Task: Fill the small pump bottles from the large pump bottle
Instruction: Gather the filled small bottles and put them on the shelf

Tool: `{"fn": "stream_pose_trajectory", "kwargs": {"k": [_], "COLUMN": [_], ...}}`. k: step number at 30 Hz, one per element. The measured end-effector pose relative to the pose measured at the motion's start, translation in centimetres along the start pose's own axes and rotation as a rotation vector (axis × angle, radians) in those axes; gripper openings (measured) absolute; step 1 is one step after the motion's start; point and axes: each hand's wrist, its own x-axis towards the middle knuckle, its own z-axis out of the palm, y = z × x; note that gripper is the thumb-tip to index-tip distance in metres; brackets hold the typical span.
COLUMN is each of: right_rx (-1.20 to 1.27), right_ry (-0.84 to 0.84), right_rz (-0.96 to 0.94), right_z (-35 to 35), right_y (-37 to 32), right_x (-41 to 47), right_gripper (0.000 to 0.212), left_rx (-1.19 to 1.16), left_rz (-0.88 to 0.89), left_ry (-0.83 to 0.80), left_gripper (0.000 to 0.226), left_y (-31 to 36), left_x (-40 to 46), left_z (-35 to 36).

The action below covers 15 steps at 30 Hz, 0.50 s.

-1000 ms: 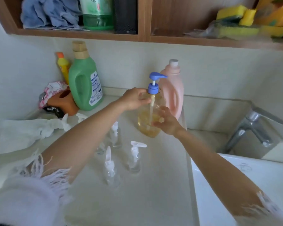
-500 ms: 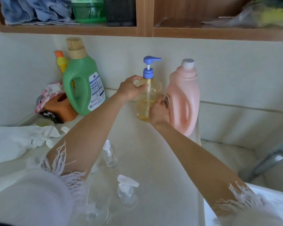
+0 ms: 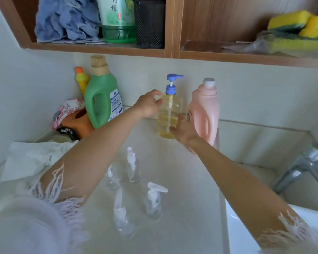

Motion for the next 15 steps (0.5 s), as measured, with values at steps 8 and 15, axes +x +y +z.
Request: {"fn": "stream_pose_trajectory", "kwargs": {"k": [8,15], "right_rx": [-0.042,-0.123], "right_ry": [-0.084,-0.382], "right_rz": [-0.128,-0.134], "right_z": [-1.7,2.0], "right_y": [0.1,0.5], "right_x": [-8.9,-17.8], "right_gripper": [0.063,0.073], "left_rx": [-0.192,-0.434], "left_rz": [0.288,0.336], "left_ry": [0.006,0.165], "left_gripper": [0.024,0.037], "left_y": [0.1,-5.9], "left_x": [-12.3,-23.1], "left_z": [-4.9,-5.3]}}
